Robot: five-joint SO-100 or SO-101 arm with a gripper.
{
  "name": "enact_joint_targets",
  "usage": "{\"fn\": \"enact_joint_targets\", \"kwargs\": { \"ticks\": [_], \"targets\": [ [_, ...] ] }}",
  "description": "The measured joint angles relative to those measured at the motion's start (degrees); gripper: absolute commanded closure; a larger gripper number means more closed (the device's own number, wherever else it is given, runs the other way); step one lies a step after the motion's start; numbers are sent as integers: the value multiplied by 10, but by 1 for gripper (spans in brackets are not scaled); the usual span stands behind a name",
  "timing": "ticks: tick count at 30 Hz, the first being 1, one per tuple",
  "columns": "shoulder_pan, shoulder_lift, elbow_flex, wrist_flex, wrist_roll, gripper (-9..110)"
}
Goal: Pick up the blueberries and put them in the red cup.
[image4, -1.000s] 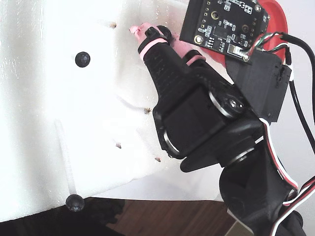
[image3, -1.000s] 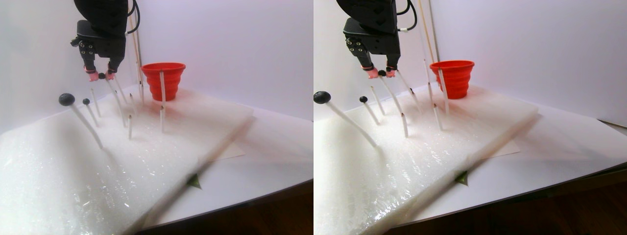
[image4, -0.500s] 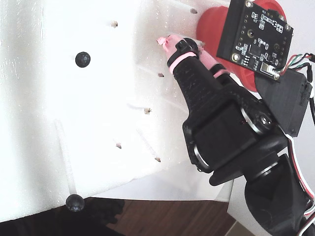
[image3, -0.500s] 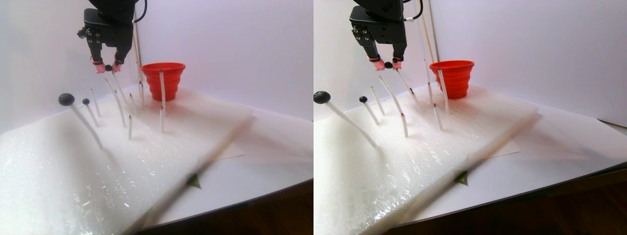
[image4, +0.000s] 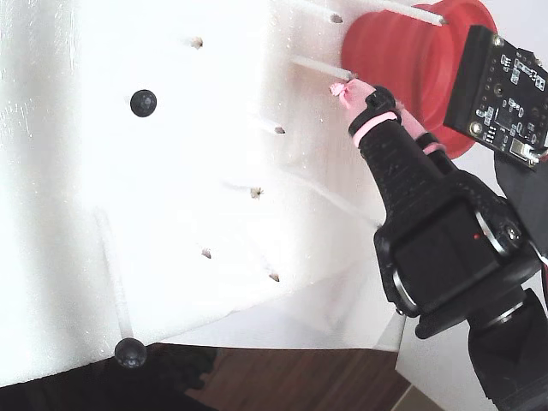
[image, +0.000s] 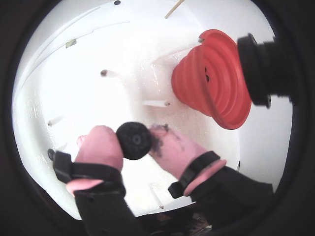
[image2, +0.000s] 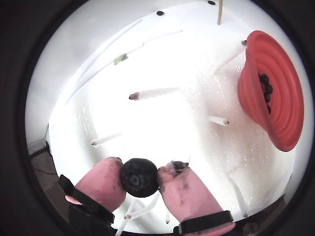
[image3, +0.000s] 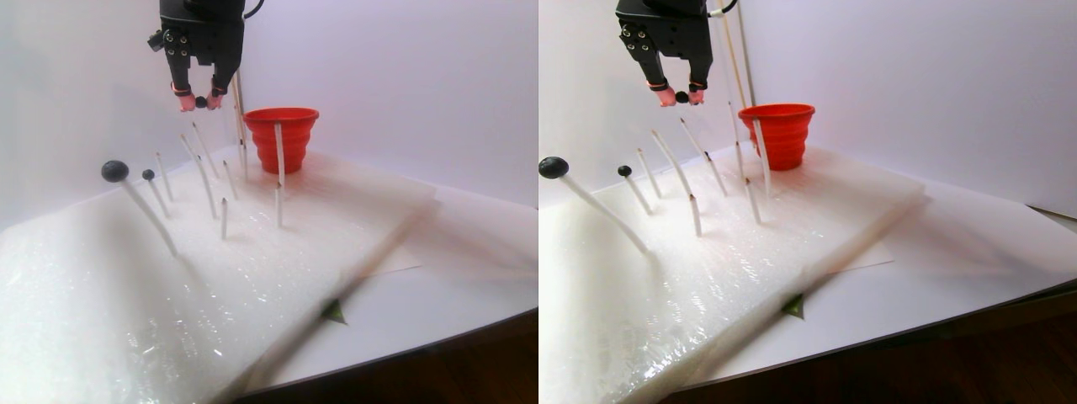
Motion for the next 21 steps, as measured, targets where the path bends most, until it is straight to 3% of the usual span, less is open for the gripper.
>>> {"fn": "enact_joint_targets", "kwargs": {
  "ticks": [21],
  "targets": [
    [66,2,0,9,-23,90]
  ]
}}
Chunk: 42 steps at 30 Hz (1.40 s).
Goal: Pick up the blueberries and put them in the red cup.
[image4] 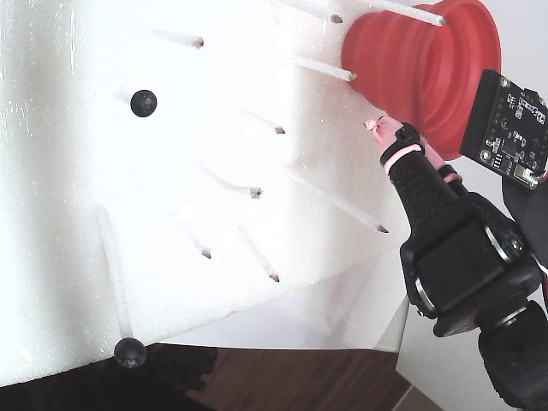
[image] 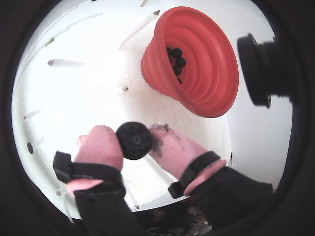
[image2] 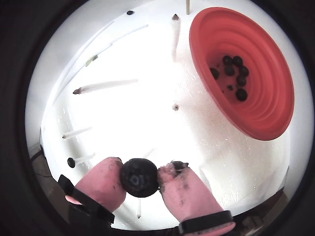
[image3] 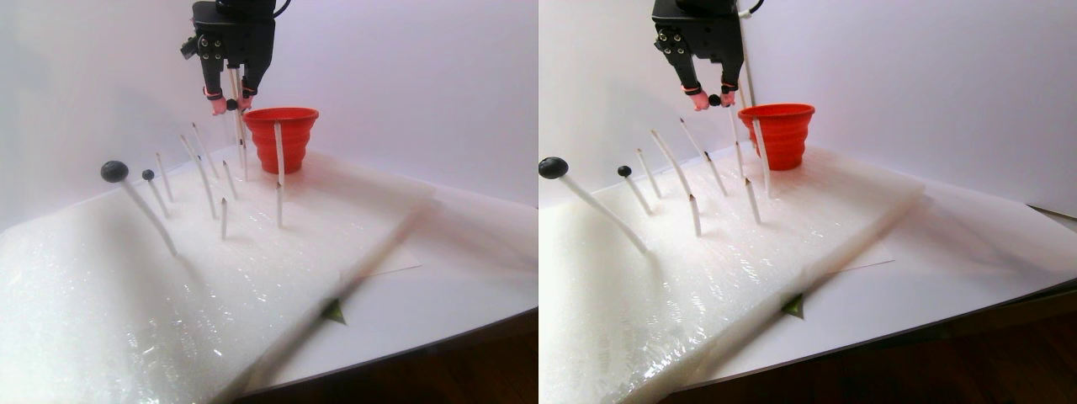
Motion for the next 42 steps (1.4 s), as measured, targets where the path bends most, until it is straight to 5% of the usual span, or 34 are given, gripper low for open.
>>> {"fn": "enact_joint_targets", "kwargs": {
  "ticks": [42],
  "targets": [
    [91,-116,-167,-12,-10,88]
  ]
}}
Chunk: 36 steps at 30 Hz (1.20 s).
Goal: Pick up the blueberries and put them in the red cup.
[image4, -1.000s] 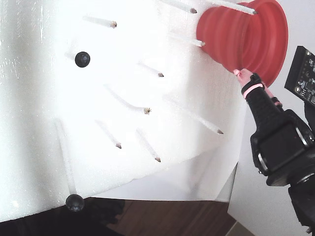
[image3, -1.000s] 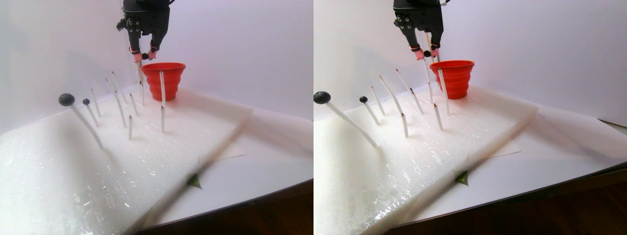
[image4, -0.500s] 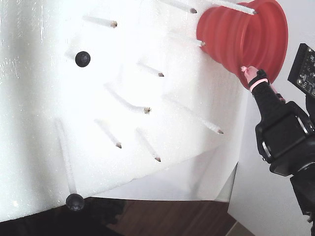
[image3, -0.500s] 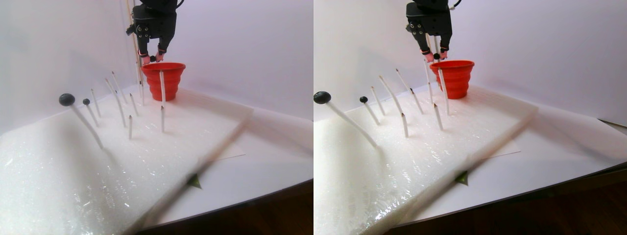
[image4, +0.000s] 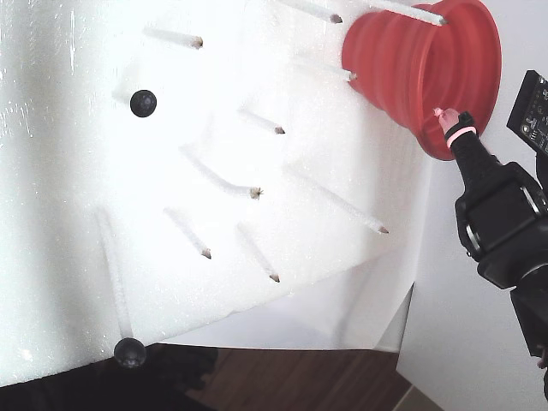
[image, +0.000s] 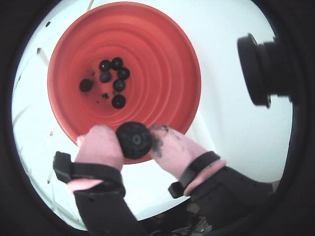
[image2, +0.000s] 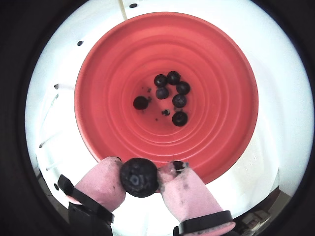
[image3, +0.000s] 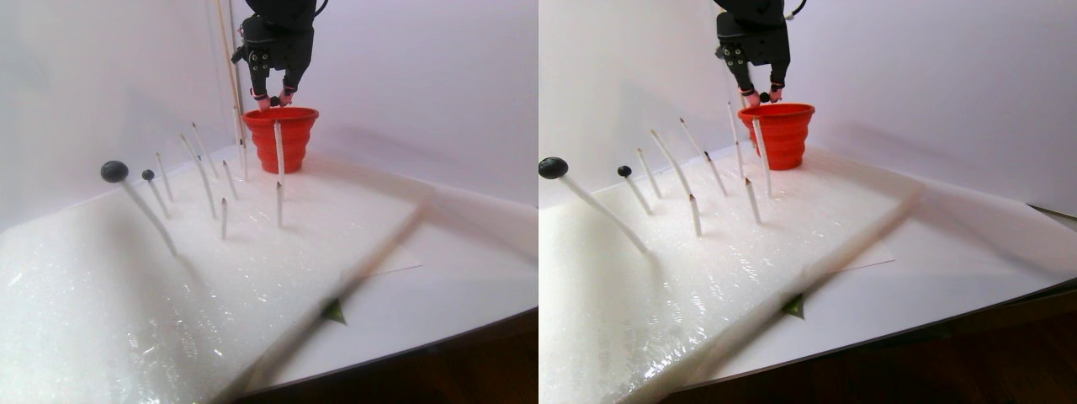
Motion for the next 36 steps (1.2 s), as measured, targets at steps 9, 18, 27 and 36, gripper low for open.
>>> {"fn": "enact_joint_targets", "kwargs": {
  "ticks": [9,18,27,36],
  "targets": [
    [1,-5,-7,0,-2,85],
    [1,-5,-7,1,-2,86],
    [-8,9,-4,25,-2,86],
    [-26,61,47,57,-2,86]
  ]
}}
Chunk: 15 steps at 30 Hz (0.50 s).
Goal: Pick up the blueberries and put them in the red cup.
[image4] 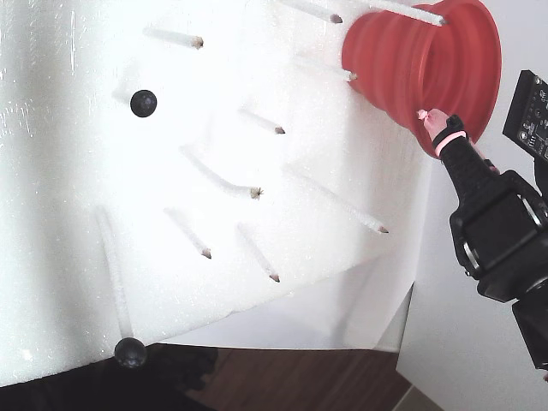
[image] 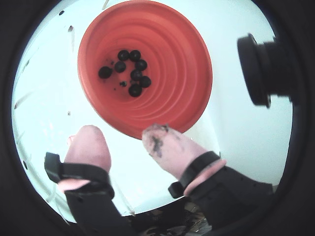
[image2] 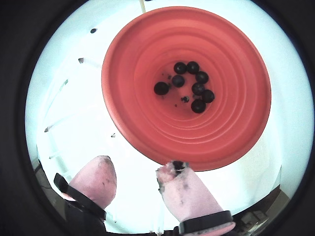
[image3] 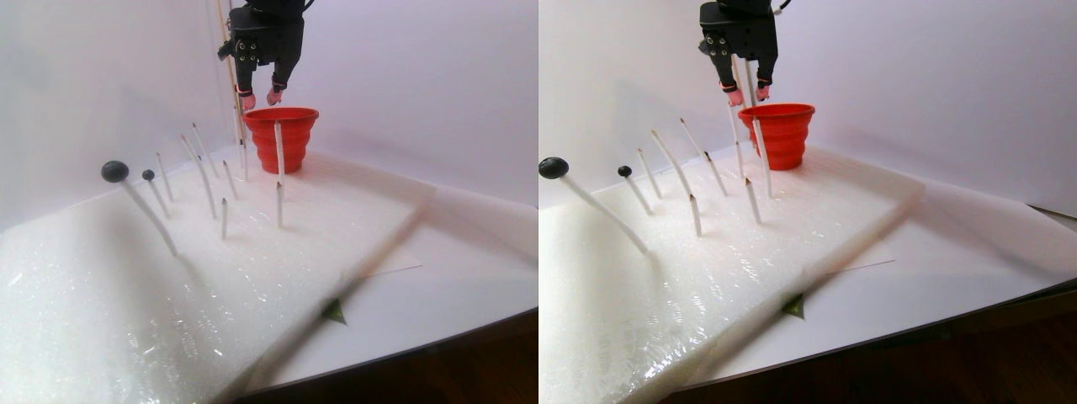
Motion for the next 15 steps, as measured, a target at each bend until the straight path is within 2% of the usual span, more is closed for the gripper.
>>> {"fn": "enact_joint_targets", "kwargs": {
  "ticks": [15],
  "targets": [
    [-24,69,54,58,13,86]
  ]
}}
